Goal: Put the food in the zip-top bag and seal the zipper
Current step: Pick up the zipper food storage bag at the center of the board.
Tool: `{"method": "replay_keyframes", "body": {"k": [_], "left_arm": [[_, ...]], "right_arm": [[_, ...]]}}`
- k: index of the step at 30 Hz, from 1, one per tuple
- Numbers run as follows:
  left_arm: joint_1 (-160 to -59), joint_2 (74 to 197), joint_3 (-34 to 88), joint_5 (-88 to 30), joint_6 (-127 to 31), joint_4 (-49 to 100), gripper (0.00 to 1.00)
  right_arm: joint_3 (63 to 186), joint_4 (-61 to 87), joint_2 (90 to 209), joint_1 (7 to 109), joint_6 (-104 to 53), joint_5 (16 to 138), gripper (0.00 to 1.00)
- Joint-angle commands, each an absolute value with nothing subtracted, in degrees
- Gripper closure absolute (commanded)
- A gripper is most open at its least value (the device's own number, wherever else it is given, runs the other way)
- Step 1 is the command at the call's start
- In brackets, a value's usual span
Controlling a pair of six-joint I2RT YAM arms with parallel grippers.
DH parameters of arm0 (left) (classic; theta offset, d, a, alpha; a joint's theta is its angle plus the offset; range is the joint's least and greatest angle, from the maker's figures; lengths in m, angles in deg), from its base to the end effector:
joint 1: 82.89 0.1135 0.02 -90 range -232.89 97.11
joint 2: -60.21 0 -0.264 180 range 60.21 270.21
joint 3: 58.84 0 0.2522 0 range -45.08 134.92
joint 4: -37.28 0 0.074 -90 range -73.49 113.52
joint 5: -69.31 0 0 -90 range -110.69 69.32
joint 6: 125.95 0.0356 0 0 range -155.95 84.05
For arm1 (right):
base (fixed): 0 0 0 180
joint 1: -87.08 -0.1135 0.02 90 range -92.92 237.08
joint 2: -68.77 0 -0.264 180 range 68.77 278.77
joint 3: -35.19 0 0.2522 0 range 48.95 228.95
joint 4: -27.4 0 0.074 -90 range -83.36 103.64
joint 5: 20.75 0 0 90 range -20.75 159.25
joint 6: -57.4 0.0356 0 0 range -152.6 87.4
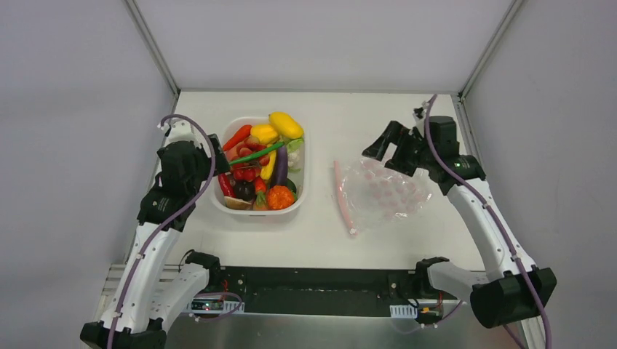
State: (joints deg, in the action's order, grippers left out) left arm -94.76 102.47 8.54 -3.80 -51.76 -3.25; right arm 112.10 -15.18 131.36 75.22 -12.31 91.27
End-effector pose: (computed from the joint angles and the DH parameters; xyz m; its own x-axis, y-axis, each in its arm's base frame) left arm 0.1559 -0.0222 0.3694 -0.2291 -0.2182 -0.9486 -0.1452 0.9713 -0.1884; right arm 0.2293 0.0618 0.3596 -0.6128 0.1998 -0.7646 -0.3212 0.8211 0.4719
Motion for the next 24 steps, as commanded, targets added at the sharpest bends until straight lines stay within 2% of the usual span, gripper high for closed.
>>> {"method": "replay_keyframes", "body": {"k": [1, 4, 8, 15, 24], "left_arm": [[-94.4, 105.1, 12.5, 0.6, -56.3, -10.3, 0.01], [-94.4, 103.5, 13.3, -4.1, -55.7, -11.5, 0.01], [-94.4, 98.2, 10.9, -13.7, -55.6, -9.3, 0.01], [-94.4, 90.5, 5.7, -27.9, -56.0, -3.3, 0.01], [-94.4, 89.8, 3.8, -34.0, -59.1, -1.8, 0.01]], "right_arm": [[114.7, -20.3, 133.5, 66.3, -14.0, 82.5, 0.02], [113.9, -19.2, 133.7, 60.7, -13.6, 79.7, 0.05], [112.1, -18.6, 134.9, 55.4, -13.4, 76.9, 0.17], [107.2, -15.7, 137.0, 48.5, -10.6, 71.4, 0.28], [105.5, -13.8, 144.8, 43.5, -9.0, 58.6, 0.41]]}}
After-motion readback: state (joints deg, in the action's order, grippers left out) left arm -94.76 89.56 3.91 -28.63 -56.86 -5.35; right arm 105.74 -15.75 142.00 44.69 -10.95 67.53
